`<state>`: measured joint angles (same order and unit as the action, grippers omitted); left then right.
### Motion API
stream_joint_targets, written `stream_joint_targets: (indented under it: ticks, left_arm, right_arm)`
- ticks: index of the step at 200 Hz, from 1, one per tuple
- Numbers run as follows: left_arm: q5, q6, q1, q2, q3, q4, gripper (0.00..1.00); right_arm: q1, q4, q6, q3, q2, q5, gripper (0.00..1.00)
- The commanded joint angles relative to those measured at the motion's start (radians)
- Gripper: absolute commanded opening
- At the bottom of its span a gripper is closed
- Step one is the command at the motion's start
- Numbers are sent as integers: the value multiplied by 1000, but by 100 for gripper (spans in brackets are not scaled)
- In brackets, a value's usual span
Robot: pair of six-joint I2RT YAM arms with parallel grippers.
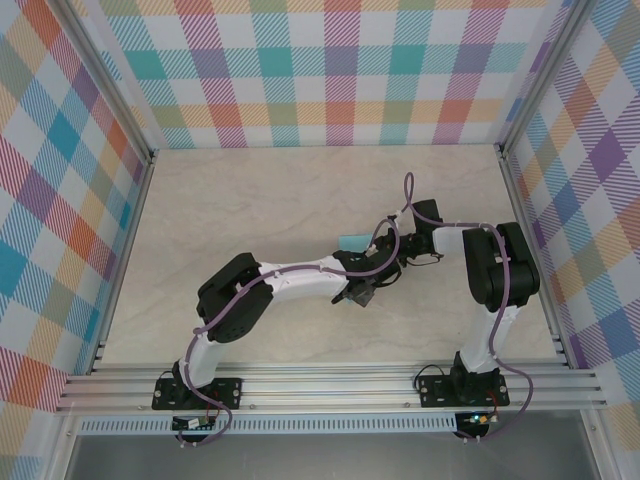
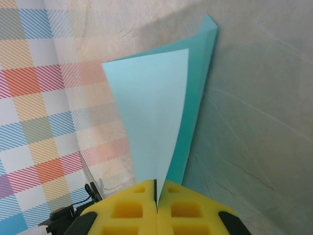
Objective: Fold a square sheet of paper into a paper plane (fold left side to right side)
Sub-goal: Fold the wing for the fifth time at the center of the table.
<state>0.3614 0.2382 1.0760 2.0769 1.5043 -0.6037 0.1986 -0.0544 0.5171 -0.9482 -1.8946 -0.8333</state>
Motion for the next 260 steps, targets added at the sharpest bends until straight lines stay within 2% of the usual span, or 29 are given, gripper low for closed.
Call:
stream_joint_targets:
  ticks: [1, 57, 87, 141, 180, 201, 226, 260]
  left_arm:
    - [27, 1, 12, 21, 28, -34, 31]
    - [51, 19, 10, 44, 46, -65, 30]
    - [69, 30, 11, 47, 50, -77, 34]
    - [76, 36, 10, 49, 49, -89, 34]
    - [56, 21, 12, 14, 5, -42, 44]
    - [46, 10, 14, 6, -7, -27, 45]
    - [47, 3, 16, 12, -7, -28, 45]
    - [51, 3, 16, 25, 0, -35, 38]
  right_arm:
    - [8, -18, -1, -12, -14, -8, 0]
    - [9, -24, -7, -13, -16, -12, 0]
    - [9, -36, -14, -15, -18, -9, 0]
    - [9, -41, 2, -17, -15, 13, 0]
    - [6, -84, 26, -54, -43, 16, 0]
    - [7, -117, 29, -73, -56, 25, 0]
    - [7, -125, 30, -78, -60, 27, 0]
    - [7, -135, 26, -80, -63, 26, 0]
